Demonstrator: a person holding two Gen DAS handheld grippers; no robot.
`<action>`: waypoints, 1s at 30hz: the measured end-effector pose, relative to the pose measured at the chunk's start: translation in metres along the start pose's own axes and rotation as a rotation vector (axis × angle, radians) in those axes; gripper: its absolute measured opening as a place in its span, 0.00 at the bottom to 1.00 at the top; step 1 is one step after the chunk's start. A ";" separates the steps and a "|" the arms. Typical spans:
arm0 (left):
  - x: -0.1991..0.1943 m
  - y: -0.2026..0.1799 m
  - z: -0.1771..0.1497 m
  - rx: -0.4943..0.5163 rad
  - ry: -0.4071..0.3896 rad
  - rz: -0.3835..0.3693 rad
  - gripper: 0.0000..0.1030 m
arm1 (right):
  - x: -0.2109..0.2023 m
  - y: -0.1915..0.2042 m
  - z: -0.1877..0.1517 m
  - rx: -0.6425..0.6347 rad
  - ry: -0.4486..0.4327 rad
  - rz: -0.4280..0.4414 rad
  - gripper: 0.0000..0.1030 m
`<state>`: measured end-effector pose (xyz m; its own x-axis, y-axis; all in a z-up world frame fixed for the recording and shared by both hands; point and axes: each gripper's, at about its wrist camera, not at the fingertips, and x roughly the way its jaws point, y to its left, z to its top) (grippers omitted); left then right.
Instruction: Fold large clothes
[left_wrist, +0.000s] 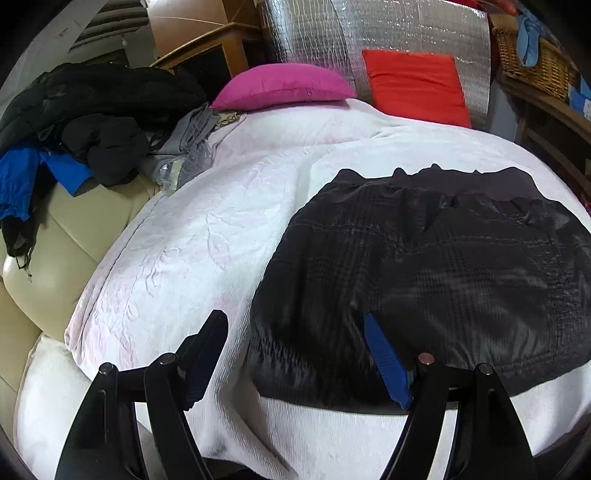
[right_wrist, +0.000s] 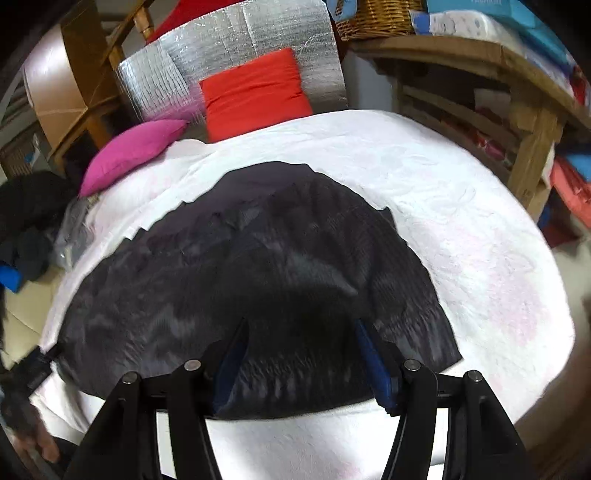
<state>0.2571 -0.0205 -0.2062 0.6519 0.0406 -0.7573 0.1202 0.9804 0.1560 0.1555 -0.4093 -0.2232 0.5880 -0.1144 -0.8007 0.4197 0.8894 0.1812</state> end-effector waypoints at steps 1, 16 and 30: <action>0.001 0.000 -0.002 -0.001 0.002 0.002 0.75 | 0.006 -0.001 -0.002 -0.005 0.025 -0.020 0.62; -0.011 -0.010 -0.009 0.022 -0.030 0.010 0.78 | -0.006 0.019 -0.008 -0.019 -0.002 0.066 0.66; 0.004 -0.035 -0.019 0.054 0.047 -0.057 0.78 | 0.014 0.064 -0.028 -0.092 0.093 0.132 0.66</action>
<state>0.2418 -0.0512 -0.2267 0.6068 -0.0046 -0.7949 0.1974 0.9695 0.1451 0.1714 -0.3421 -0.2391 0.5657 0.0436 -0.8234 0.2757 0.9312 0.2387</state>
